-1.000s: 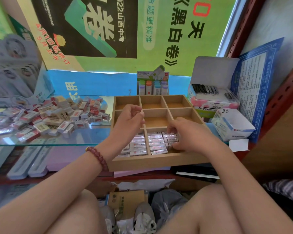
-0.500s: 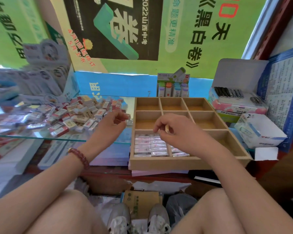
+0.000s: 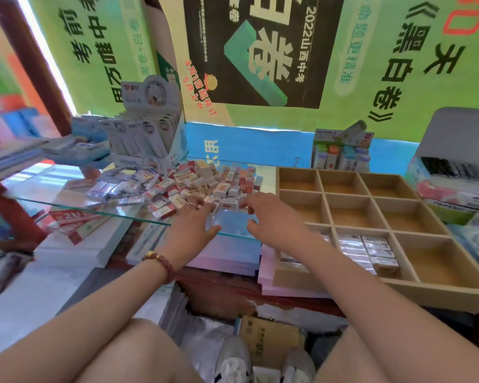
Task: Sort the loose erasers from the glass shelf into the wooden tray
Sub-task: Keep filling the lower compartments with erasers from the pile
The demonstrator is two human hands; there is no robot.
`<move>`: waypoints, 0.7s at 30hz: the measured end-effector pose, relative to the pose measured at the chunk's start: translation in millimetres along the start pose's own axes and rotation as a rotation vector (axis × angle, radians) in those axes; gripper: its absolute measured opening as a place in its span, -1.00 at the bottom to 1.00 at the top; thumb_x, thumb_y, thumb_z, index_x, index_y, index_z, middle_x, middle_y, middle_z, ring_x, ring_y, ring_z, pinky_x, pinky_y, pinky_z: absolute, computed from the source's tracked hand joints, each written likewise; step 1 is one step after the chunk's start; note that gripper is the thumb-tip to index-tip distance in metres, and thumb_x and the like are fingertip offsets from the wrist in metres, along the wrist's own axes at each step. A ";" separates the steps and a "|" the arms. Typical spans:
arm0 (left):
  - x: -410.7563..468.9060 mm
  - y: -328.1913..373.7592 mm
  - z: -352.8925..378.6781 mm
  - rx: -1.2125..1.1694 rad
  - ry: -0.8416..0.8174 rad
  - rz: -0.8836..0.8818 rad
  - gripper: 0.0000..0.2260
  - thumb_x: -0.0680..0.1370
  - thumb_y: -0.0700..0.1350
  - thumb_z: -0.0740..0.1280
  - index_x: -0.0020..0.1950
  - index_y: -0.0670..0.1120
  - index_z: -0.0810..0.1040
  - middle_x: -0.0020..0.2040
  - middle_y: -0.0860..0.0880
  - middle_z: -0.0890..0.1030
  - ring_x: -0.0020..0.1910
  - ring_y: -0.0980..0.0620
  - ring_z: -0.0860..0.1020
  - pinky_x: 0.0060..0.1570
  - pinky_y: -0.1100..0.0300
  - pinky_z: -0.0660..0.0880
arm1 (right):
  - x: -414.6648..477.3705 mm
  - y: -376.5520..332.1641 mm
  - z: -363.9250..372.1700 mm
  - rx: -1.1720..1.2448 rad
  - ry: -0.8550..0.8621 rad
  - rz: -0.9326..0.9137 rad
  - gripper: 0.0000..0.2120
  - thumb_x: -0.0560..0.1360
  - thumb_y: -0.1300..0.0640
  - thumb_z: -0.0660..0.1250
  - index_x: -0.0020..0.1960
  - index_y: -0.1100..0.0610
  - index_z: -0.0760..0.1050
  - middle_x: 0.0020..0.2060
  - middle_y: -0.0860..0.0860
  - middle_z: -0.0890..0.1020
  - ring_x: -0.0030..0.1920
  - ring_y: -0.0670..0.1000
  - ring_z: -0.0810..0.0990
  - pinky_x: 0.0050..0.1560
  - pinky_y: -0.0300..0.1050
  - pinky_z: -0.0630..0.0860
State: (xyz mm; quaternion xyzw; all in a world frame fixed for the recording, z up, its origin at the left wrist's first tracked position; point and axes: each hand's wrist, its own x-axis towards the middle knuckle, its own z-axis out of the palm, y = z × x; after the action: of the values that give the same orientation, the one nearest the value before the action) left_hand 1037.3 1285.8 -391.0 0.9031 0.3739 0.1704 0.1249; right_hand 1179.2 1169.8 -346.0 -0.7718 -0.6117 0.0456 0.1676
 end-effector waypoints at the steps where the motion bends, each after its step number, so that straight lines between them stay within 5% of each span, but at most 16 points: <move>1: 0.5 0.0 1.5 0.000 0.020 0.005 -0.62 0.51 0.00 0.36 0.30 -0.08 0.44 0.24 -0.14 0.37 0.22 -0.15 0.39 0.16 -0.01 0.40 | 5.6 1.3 6.1 -0.075 -0.019 0.007 -0.60 0.51 0.16 0.23 0.35 0.05 0.37 0.24 0.04 0.47 0.25 0.06 0.40 0.13 -0.02 0.46; 7: 7.7 -0.5 0.4 -0.095 0.097 -0.025 -0.86 0.54 -0.09 0.33 0.02 -0.13 0.46 0.09 -0.09 0.39 -0.10 -0.07 0.48 -0.18 0.11 0.40 | 34.7 -0.3 28.1 -0.256 -0.069 0.009 -0.45 0.50 0.26 0.21 0.47 0.07 0.24 0.40 0.06 0.35 0.35 0.13 0.34 0.26 0.03 0.37; 21: 7.5 -15.9 5.1 -0.404 0.139 -0.057 -0.82 0.49 -0.20 0.38 0.03 -0.08 0.44 -0.05 0.01 0.48 -0.05 -0.02 0.50 -0.05 0.07 0.47 | 52.4 -6.7 42.2 -0.164 0.054 0.062 -0.66 0.48 0.30 0.23 0.24 0.17 0.39 0.20 0.09 0.42 0.13 0.14 0.49 -0.07 0.00 0.46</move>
State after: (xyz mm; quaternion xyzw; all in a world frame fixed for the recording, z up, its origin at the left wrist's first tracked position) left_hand 1034.3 1301.6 -399.7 0.8349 0.3651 0.3002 0.2819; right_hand 1174.4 1230.0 -376.4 -0.8024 -0.5846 -0.0202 0.1187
